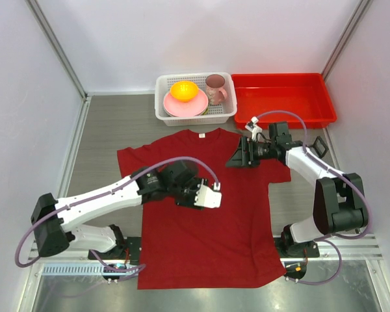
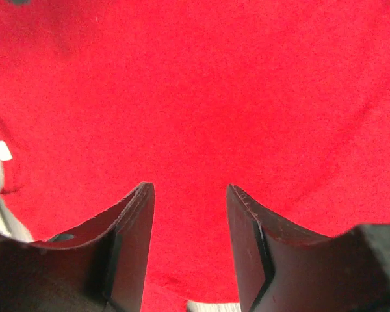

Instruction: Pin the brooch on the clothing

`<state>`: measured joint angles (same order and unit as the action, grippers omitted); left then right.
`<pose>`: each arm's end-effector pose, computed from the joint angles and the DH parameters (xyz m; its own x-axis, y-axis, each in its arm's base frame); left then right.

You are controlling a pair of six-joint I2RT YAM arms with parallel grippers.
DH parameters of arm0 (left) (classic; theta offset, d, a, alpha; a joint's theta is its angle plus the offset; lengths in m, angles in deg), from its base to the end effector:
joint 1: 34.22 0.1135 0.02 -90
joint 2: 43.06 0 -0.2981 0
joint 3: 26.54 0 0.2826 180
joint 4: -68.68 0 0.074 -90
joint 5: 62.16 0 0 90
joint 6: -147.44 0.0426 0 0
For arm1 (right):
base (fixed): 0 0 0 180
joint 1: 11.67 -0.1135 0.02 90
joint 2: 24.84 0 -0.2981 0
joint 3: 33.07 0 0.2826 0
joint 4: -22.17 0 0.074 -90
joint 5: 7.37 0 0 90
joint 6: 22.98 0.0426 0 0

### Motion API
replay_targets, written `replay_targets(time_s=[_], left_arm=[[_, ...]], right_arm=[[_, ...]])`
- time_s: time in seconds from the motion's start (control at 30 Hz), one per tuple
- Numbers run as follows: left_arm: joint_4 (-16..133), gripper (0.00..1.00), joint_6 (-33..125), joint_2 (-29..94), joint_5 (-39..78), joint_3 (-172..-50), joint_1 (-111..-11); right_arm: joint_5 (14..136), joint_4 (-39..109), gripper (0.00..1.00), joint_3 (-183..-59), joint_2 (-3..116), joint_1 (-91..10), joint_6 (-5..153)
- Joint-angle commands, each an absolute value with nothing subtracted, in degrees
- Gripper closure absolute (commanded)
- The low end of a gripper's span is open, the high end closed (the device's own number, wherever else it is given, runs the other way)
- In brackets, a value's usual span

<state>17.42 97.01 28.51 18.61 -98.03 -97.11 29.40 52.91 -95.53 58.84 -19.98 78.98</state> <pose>0.1219 -0.2531 0.3053 0.3145 0.7655 -0.5613 0.9391 -0.1648 0.3014 0.3037 0.0789 0.2291 -0.8815 -0.0034 -0.4721 -0.4010 0.5333 0.7449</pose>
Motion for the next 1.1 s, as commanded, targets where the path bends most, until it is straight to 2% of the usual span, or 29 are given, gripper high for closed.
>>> replay_targets(time_s=[0.0,0.17,0.3,0.43,0.6,0.73,0.83,0.93,1.07], left_arm=[[21.7,0.47,96.0,32.8,12.4,-100.4,-89.9],[21.2,0.42,86.4,44.3,4.1,-112.2,-81.1],[27.3,0.39,80.0,46.2,1.9,-112.5,-75.6],[33.8,0.36,69.8,45.0,-2.1,-110.0,-70.0],[48.7,0.26,52.8,45.9,-5.0,-107.4,-63.1],[59.5,0.28,34.0,52.7,-2.7,-110.6,-62.8],[65.0,0.30,23.5,58.0,-2.0,-112.0,-63.1],[68.0,0.32,21.7,59.2,-3.2,-112.8,-61.8],[64.6,0.32,21.5,56.6,-4.8,-110.4,-57.9]], right_arm=[[37.0,49.6,0.20,-97.7,58.4,-18.3,79.1],[43.9,51.4,0.26,-101.7,58.3,-12.4,75.0],[54.6,50.5,0.31,-105.0,57.4,-10.8,71.1],[56.1,43.8,0.31,-105.9,61.2,-13.5,75.4],[59.3,40.3,0.29,-109.2,68.2,-18.2,80.1],[63.8,38.7,0.32,-111.1,71.1,-20.5,79.3],[66.9,37.3,0.36,-111.7,71.7,-22.5,70.6],[72.8,32.4,0.43,-109.4,71.1,-26.1,55.0],[80.0,36.5,0.44,-112.6,73.3,-29.3,40.6]])
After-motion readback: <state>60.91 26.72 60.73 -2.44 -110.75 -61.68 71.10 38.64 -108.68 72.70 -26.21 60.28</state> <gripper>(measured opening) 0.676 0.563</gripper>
